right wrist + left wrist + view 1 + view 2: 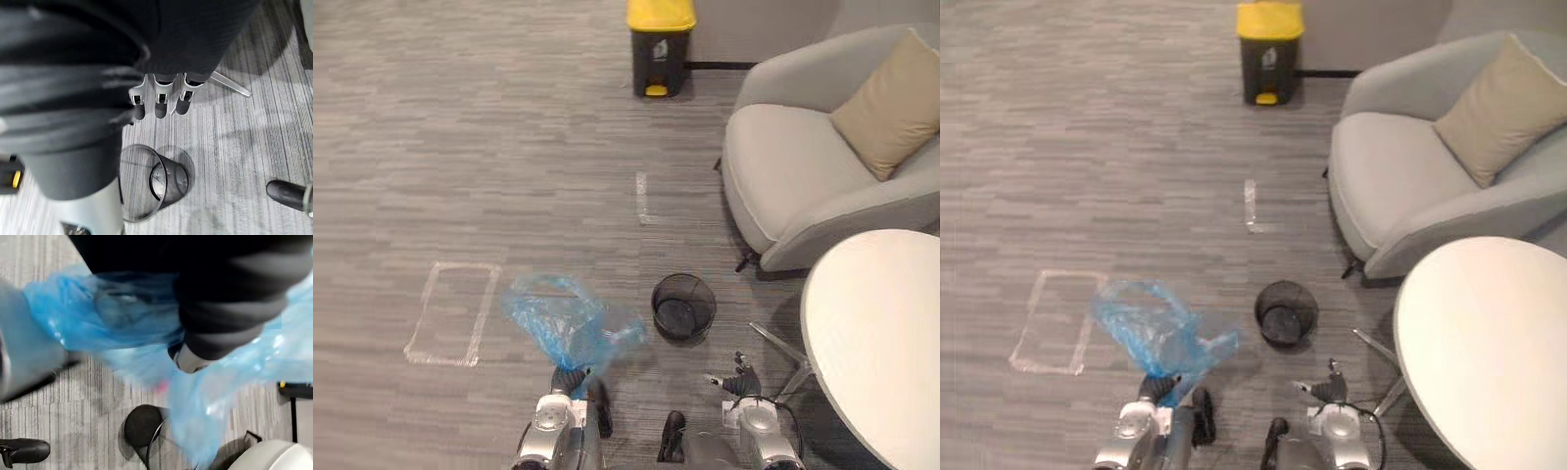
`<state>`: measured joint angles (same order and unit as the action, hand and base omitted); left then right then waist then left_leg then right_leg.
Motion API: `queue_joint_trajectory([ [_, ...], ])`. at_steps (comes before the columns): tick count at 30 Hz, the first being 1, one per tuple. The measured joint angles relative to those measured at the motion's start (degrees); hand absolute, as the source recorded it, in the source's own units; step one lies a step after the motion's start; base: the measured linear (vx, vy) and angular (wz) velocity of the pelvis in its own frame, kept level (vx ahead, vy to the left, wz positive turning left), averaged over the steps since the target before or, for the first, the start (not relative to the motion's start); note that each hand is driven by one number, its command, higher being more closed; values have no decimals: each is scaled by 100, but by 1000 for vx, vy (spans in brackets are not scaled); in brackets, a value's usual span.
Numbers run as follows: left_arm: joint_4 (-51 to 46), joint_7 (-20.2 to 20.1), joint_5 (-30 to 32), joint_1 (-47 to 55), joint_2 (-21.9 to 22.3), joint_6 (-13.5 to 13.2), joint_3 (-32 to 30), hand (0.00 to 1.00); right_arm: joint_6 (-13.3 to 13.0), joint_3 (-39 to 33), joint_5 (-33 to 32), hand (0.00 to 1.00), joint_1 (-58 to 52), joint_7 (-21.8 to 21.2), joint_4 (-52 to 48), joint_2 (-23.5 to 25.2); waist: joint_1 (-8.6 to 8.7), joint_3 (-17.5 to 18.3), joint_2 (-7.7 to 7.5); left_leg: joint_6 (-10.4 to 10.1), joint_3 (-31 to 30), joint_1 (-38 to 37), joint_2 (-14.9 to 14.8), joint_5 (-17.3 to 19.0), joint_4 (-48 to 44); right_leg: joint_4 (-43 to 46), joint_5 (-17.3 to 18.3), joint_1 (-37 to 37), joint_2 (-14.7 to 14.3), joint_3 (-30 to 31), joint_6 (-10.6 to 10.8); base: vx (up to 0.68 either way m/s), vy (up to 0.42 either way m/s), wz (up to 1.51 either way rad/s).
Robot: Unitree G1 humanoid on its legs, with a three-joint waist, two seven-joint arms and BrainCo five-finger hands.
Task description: Gather rubbish on tea table into small bin, then transfer packed bag to large trash can.
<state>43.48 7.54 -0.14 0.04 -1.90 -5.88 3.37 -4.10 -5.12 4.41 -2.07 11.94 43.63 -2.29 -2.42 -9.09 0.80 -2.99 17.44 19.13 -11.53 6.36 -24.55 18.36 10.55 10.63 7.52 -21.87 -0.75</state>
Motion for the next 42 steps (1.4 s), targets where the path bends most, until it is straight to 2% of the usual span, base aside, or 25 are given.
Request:
queue_joint_trajectory([
  [1,5,3,1,-5,-15,-1,1,100,-2,-56,0,0,-11,-6,17,-14,4,0,15,-71,-13,-72,16,102,175,0,14,7,-7,-26,116,-60,174,38],
  [4,121,1,2,70,-270,4,57,100,6,-74,-2,0,92,-42,346,173,-36,6,-142,-17,-47,-118,232,239,354,-198,-39,-77,88,47,361,-66,213,19],
  [7,232,3,2,89,-419,6,50,100,15,-83,-1,0,166,-73,539,131,-33,12,-137,140,-108,-28,460,337,337,-352,-78,-106,191,139,580,-19,197,22],
  [10,232,3,3,105,-467,8,28,100,28,-126,-2,0,206,-83,708,45,17,10,-153,328,-228,137,738,532,115,-2,173,34,466,213,865,66,170,35],
  [12,231,9,0,146,-524,14,34,100,31,-131,-1,0,225,-100,717,23,35,10,-213,449,-245,66,932,750,-44,956,176,341,723,582,776,147,143,16],
  [14,225,11,0,159,-535,15,28,100,30,-120,-2,0,266,-109,717,23,79,-7,-189,453,-304,-76,958,800,-36,1672,120,650,724,889,683,197,99,18],
  [17,215,120,-7,166,-655,14,-36,100,23,-102,-3,0,331,-124,785,15,209,-25,-217,517,-463,-583,948,954,209,1897,483,936,256,1005,623,258,-25,20],
  [19,215,119,-5,113,-636,13,-98,100,18,-102,-3,0,447,-124,906,-13,250,-35,-238,479,-462,-861,936,988,444,1292,375,1139,-57,891,500,329,-94,7],
  [21,216,118,-5,44,-644,6,-175,100,20,-107,-5,0,455,-124,996,-9,319,-54,-334,345,-503,-1104,991,1030,606,393,-46,1126,-241,816,385,426,-124,35],
  [22,236,115,-4,16,-589,9,-165,100,25,-161,-3,0,368,-123,1026,-54,425,-40,-291,203,-718,-1256,986,1094,675,251,-483,1009,-337,821,-70,381,-93,34],
  [24,225,101,3,21,-543,-1,-152,100,36,-340,-10,0,295,-126,1026,-59,402,4,-182,7,-811,-1487,906,964,1000,450,-281,941,-339,646,-204,537,-124,28],
  [26,224,101,4,-52,-452,2,-170,100,51,-427,-15,0,252,-129,1008,-82,477,-20,-152,-135,-910,-1618,865,794,809,1071,-206,971,-241,483,-294,439,-146,33],
  [27,203,98,4,-21,-362,-4,-186,100,56,-445,-22,0,162,-131,910,-81,452,-25,-101,-183,-877,-1494,667,849,-124,925,-114,821,-325,439,-105,313,-160,34],
  [28,134,84,4,27,-395,-10,-193,100,61,-419,-45,0,100,-130,836,-33,435,4,-177,-192,-790,-1329,637,844,-682,392,-225,508,-335,471,-164,278,-164,19],
  [29,-33,73,2,72,-272,-9,-234,100,60,-367,-73,0,-37,-131,659,-17,371,-5,-77,-91,-516,-793,166,1010,-2033,127,-54,124,-576,485,-274,352,-83,-20],
  [30,-138,50,0,113,-239,-10,-230,100,58,-372,-102,0,24,-127,615,-9,239,18,-36,-9,-376,-410,-87,1195,-2561,-42,-23,-69,-706,563,-321,371,-36,-41],
  [31,-138,33,0,106,-234,-4,-224,100,59,-375,-113,0,55,-127,601,-10,204,12,-63,-22,-348,-254,-133,1231,-2613,-110,-23,-139,-724,615,-320,395,23,-53],
  [32,-128,-11,0,99,-218,-2,-231,100,60,-379,-117,0,151,-127,553,34,174,-43,-143,-52,-337,17,-132,1264,-2369,-231,-27,-325,-702,731,-314,351,46,-47],
  [34,-109,-22,3,106,-138,10,-227,100,61,-438,-119,0,231,-123,497,121,149,-67,-163,-84,-377,208,-61,1238,-1606,-328,-28,-515,-630,879,-312,326,105,-44],
  [35,-110,-29,3,61,-74,10,-228,100,62,-569,-123,0,266,-111,457,185,139,-88,-175,-85,-412,314,40,1105,-901,-454,16,-697,-519,995,-211,311,206,-36],
  [36,-103,-31,2,19,-39,4,-224,100,59,-654,-158,0,273,-79,475,165,134,-82,-168,-228,-561,275,219,623,-4,-585,117,-842,-427,1111,44,314,221,-38],
  [37,-95,-31,2,16,-16,3,-222,100,60,-660,-175,0,267,-71,492,131,133,-56,-113,-282,-663,251,253,378,399,-638,153,-864,-459,1156,140,376,310,-55],
  [38,55,-29,2,-21,-24,0,-220,100,75,-634,-201,0,309,-65,699,136,61,-4,-172,-40,-636,184,378,-305,499,-717,315,-891,-355,1451,370,325,272,-34],
  [40,126,-29,4,-134,-86,8,-216,100,89,-606,-201,0,267,-69,723,190,101,15,-279,35,-521,191,613,11,405,-749,366,-975,-91,1525,491,318,240,-19],
  [42,115,-20,3,-82,-136,13,-207,100,142,-577,-196,0,208,-83,723,247,45,7,-257,227,-261,12,659,516,-23,117,423,-750,132,1703,648,414,282,-48],
])
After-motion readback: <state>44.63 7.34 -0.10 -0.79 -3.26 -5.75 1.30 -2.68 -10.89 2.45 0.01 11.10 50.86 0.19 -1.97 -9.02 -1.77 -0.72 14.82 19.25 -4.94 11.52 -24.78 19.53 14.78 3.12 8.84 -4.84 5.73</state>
